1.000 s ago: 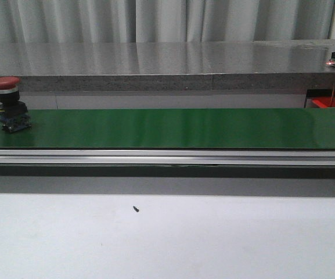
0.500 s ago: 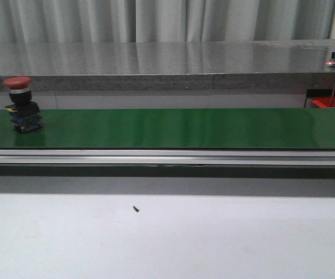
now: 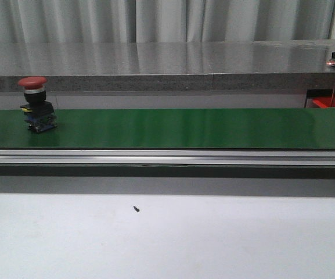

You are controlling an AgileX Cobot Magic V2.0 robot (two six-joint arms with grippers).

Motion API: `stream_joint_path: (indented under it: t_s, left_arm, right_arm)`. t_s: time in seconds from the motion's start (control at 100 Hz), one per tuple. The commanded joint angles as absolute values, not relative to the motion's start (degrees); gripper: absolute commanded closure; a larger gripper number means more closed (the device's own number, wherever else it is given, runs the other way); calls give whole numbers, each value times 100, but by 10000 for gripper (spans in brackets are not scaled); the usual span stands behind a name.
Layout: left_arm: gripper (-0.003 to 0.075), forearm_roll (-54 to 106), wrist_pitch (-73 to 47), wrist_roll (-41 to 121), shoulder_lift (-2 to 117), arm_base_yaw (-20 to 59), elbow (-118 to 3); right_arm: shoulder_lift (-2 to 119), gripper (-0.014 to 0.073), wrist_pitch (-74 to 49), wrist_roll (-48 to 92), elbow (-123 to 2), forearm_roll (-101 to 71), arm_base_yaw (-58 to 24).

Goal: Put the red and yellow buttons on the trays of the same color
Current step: 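Place the yellow button on the belt behind the red one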

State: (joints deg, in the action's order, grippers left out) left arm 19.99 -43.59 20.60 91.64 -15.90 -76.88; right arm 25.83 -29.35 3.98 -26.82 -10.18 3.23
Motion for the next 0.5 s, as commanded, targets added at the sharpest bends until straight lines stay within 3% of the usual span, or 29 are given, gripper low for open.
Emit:
stream_joint_path:
  t_s: [0.0,0.09,0.27,0.49]
  left_arm:
    - [279,2176,-4309,2061,8689,-1557,-7806]
    - [393,2290,-4306,2061,8419,-1557,-7669]
    - [742,2294,-4267,2315,7873,-1320,-7251]
    - [740,2294,-4115,2341,7244,-804,-6548]
  right_arm:
    - [2603,717,-2467,439,-2830,-1043,307]
    - [2603,717,-2467,439,-2830,-1043,307]
    - [2603,717,-2473,439,-2830,-1043,307]
    - [2603,717,-2473,439,-2830,-1043,307]
